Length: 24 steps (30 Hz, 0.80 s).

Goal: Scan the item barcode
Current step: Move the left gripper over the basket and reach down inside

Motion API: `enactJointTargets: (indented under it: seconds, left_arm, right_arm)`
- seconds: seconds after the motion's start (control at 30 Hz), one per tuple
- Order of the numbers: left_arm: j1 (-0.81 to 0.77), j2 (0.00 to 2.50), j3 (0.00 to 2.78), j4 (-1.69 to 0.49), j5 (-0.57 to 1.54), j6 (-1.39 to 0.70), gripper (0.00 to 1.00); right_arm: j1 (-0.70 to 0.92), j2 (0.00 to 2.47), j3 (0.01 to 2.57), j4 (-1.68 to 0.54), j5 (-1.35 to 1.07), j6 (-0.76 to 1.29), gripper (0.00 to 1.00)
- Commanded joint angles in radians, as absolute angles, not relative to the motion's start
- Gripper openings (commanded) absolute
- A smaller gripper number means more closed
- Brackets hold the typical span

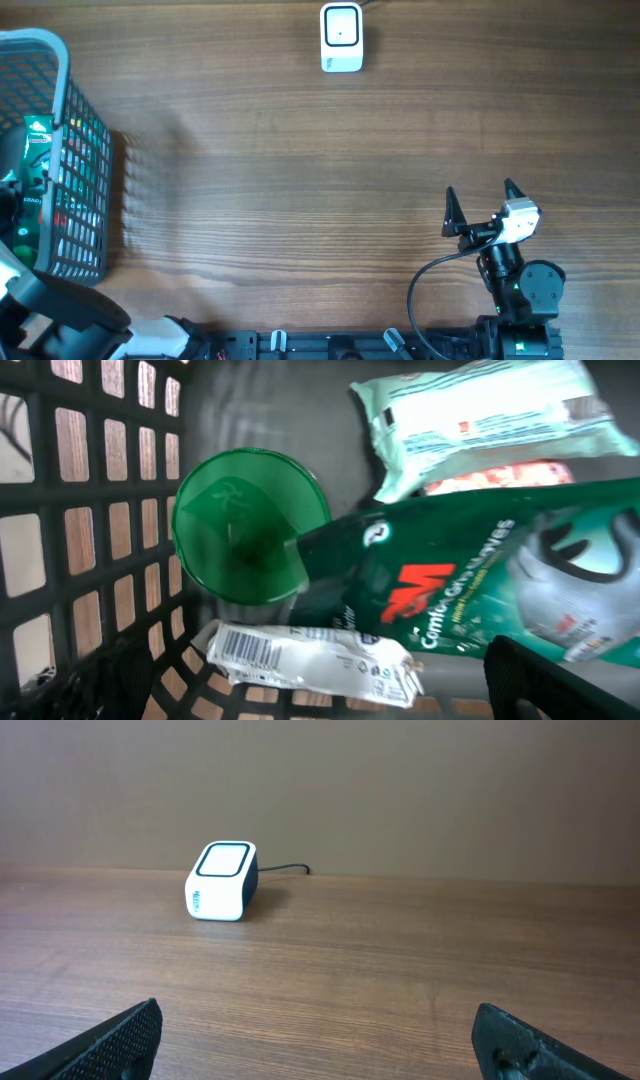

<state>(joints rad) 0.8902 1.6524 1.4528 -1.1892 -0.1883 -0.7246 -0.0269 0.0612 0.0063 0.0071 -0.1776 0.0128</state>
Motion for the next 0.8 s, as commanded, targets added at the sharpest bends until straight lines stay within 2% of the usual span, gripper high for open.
enactJointTargets:
  seconds: [0.0,0.17,0.37,0.53,0.77]
  left_arm:
    - [0.895,1.684,1.44,-1.202,-0.217,-0.742,1.0]
    - [0.895,1.686,1.44,-1.242,-0.255,-0.743,1.0]
    - [0.939,1.685,1.44,-1.348,-0.305,-1.066,1.0]
    - [1.004,1.685,1.44,-1.356,-0.308,-1.21,1.0]
    - [1.063,1.686,1.44,-1.322,-0.315,-1.265,1.0]
  right_arm:
    - [-0.021,0.063,0.005,0.012,-0.165,0.0,1.0]
    - [-0.021,0.063,0.005,0.012,-0.165,0.0,1.0]
    - [-0.021,0.063,0.005,0.012,-0.165,0.0,1.0]
    - [-0.021,0.063,0.005,0.012,-0.165,0.001,1.0]
    - [-0.021,0.063,0.005,0.012,-0.165,0.0,1.0]
